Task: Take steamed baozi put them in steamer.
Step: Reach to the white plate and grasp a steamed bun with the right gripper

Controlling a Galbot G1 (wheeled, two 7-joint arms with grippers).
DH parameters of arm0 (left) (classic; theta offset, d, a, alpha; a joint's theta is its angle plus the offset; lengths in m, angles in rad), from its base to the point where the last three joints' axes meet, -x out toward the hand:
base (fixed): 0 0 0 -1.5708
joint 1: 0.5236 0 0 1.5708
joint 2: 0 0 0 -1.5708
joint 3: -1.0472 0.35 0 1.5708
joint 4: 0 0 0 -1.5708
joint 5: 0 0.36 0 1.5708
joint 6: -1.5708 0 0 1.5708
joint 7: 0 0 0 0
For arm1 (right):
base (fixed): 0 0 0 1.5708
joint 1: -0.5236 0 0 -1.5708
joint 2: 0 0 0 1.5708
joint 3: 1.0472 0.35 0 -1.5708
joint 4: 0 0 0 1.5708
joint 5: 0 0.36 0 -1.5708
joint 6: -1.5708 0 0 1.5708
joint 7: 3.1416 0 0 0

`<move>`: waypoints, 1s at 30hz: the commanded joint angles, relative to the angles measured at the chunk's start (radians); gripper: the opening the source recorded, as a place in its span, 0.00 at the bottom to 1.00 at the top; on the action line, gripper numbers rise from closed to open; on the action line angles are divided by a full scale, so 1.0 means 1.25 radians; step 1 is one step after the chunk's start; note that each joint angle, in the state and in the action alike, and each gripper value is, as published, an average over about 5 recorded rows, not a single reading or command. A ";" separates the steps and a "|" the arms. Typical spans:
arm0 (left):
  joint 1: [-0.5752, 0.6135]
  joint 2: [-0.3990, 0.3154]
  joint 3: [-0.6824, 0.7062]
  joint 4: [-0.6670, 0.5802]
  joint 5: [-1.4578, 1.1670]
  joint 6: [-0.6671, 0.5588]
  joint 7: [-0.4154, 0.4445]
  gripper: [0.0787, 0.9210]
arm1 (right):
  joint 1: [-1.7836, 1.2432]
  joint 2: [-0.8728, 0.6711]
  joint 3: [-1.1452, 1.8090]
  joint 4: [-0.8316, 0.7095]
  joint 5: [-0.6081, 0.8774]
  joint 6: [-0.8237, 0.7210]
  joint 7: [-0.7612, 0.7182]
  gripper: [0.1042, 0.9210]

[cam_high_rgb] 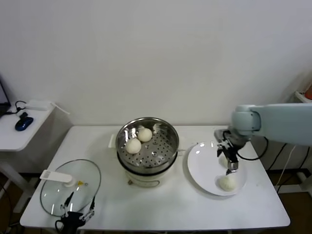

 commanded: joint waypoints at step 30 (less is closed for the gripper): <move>-0.001 -0.001 -0.001 0.017 0.021 -0.010 -0.006 0.88 | -0.305 -0.099 0.188 -0.063 -0.175 -0.048 0.093 0.82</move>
